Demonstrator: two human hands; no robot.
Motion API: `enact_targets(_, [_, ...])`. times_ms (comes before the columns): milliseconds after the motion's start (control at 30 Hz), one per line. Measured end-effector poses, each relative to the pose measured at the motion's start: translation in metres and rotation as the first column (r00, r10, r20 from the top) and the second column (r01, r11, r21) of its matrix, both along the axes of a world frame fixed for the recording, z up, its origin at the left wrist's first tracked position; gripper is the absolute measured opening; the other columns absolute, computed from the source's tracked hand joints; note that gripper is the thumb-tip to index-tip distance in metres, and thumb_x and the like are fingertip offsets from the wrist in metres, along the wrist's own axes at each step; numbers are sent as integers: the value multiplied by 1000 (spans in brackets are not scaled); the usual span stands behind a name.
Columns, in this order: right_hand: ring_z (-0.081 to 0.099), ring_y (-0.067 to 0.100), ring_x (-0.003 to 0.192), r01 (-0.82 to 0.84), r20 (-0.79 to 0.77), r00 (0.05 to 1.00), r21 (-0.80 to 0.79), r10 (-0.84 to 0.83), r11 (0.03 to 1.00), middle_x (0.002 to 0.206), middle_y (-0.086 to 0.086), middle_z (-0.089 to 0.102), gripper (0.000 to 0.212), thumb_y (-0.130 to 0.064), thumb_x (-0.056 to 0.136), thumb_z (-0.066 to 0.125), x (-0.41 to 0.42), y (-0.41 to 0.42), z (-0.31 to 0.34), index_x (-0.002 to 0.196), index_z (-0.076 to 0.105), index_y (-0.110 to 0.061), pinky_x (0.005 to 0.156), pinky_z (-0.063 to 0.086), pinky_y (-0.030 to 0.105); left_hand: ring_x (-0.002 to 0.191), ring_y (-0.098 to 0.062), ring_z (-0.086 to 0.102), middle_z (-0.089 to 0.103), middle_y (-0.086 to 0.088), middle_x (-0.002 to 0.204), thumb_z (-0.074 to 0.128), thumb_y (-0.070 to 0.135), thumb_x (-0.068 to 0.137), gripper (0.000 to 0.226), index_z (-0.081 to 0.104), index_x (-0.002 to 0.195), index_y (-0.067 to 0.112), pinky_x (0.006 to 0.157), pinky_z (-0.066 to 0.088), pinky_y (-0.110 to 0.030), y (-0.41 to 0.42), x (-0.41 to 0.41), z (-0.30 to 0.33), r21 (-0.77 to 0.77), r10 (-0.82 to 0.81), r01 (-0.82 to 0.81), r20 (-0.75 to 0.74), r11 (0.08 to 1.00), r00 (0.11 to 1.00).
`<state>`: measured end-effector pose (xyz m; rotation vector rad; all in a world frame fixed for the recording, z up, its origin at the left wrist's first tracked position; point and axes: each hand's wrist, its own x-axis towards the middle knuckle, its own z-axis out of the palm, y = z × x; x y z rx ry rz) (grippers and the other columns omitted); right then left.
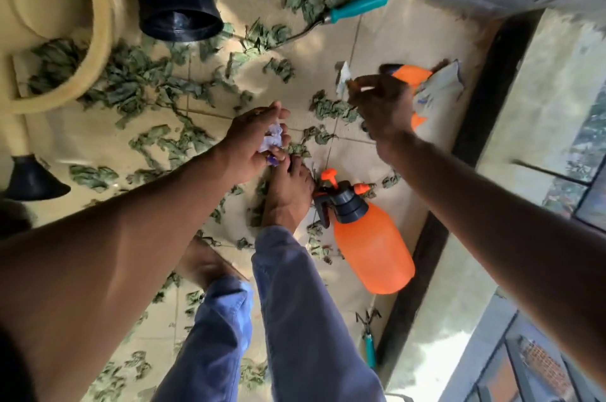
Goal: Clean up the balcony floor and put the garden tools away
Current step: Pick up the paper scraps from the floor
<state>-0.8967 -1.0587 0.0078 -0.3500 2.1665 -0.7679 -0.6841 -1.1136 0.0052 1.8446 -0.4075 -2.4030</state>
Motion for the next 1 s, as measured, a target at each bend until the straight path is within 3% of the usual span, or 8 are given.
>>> enact_targets(67, [55,5,51,-113,-29,993,-68,112,991,68,1,72,13,-25,83,78,34,9,7,88,76,-13,50,42,27,62,-16,62,61,-2,71,64,47,98,33,70,103,15,67,44,-34,1,-1,3,11,-12,13,-20,1000,1000])
enact_targets(200, [60,0,59,-369,-83,928,-80,363,926,68,-12,69,6,-22,88,71,99,9,20,88,77,-21,56,44,22,65,-21,54,66,-10,89,62,68,91,68,64,120,6,59,33,-31,2,2,8,9,-104,106,-135,994,985])
enact_targets(367, [72,19,69,-295,217,925,-105,312,950,76,-2,77,24,-8,78,60,123,-14,21,82,79,-22,67,61,39,50,-14,52,59,-2,64,55,49,103,40,65,86,15,41,33,-18,-8,29,4,34,0,-1,39,999,999])
enact_targets(467, [70,8,83,-465,6,885,-20,465,885,98,-8,78,28,-12,86,60,113,-39,18,99,79,-27,72,54,19,62,-19,62,57,-5,73,60,44,101,33,57,83,16,41,34,-17,-17,44,-1,71,59,-68,129,995,990])
enact_targets(600, [57,22,120,-738,-349,604,94,716,668,135,1,61,41,-21,94,55,86,-88,-9,132,63,-30,95,53,33,70,-21,60,55,-4,72,61,40,101,32,55,81,16,40,31,-16,-26,45,-6,80,93,-106,155,991,984])
enact_targets(700, [41,25,127,-774,-533,370,276,761,570,141,6,51,41,-37,95,48,67,-142,-42,134,61,-31,97,41,33,63,-20,57,55,-3,68,62,41,101,33,57,80,16,40,32,-16,-30,39,-12,49,108,-115,127,992,986])
enact_targets(833, [35,37,138,-793,-412,109,512,905,329,153,11,43,53,-41,84,56,56,-193,-62,136,57,-34,107,38,45,59,-22,51,59,-2,57,63,41,100,31,59,81,16,41,32,-15,-31,33,-12,23,128,-131,102,991,987])
enact_targets(1000, [39,34,138,-778,-383,275,450,882,438,140,7,57,52,-16,78,57,69,-183,-42,130,60,-24,110,42,45,57,-22,55,63,-6,63,67,44,97,32,64,86,15,43,35,-16,-25,49,4,26,168,-173,123,985,978])
